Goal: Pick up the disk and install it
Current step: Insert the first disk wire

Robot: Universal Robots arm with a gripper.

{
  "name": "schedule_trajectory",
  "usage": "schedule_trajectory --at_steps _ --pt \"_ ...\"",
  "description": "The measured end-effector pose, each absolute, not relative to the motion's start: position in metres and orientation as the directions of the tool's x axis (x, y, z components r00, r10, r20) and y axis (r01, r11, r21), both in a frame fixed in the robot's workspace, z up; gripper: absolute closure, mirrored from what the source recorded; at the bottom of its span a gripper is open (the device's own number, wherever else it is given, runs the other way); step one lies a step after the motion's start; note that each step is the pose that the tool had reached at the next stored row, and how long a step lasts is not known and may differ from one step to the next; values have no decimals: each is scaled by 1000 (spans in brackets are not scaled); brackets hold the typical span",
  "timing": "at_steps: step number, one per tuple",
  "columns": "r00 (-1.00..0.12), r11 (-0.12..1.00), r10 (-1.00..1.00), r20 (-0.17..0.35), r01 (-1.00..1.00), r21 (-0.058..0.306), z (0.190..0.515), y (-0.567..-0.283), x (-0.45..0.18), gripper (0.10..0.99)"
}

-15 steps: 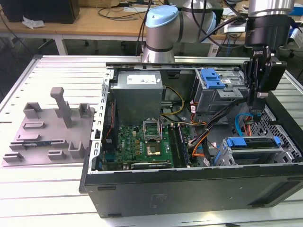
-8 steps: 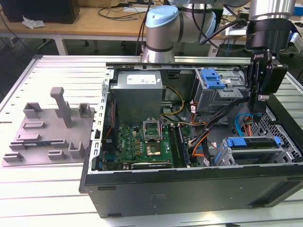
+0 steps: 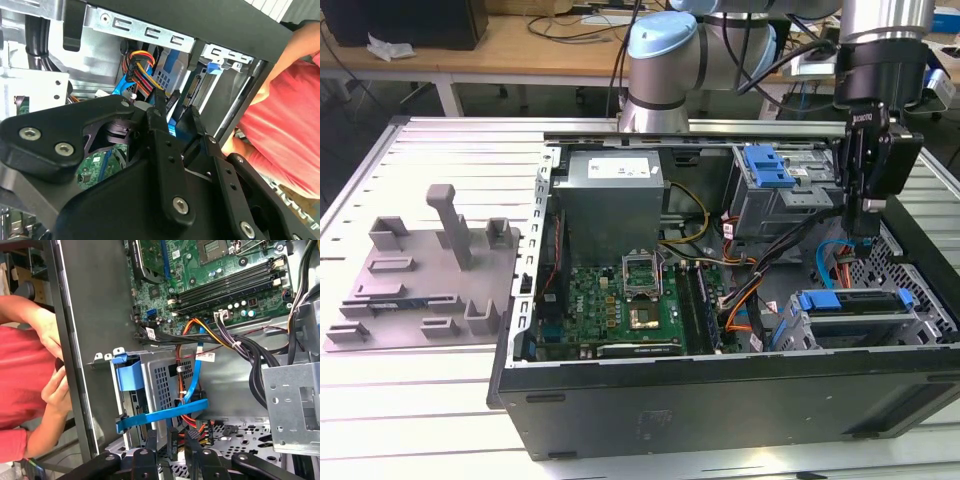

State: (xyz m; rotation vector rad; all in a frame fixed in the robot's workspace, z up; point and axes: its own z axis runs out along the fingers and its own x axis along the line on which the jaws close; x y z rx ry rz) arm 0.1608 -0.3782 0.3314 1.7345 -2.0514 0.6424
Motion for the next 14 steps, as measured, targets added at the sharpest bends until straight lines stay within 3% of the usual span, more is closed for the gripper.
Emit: schedule_trajectory --at_steps 14 --pt "-146 104 -817 557 -989 -106 329 -378 158 733"
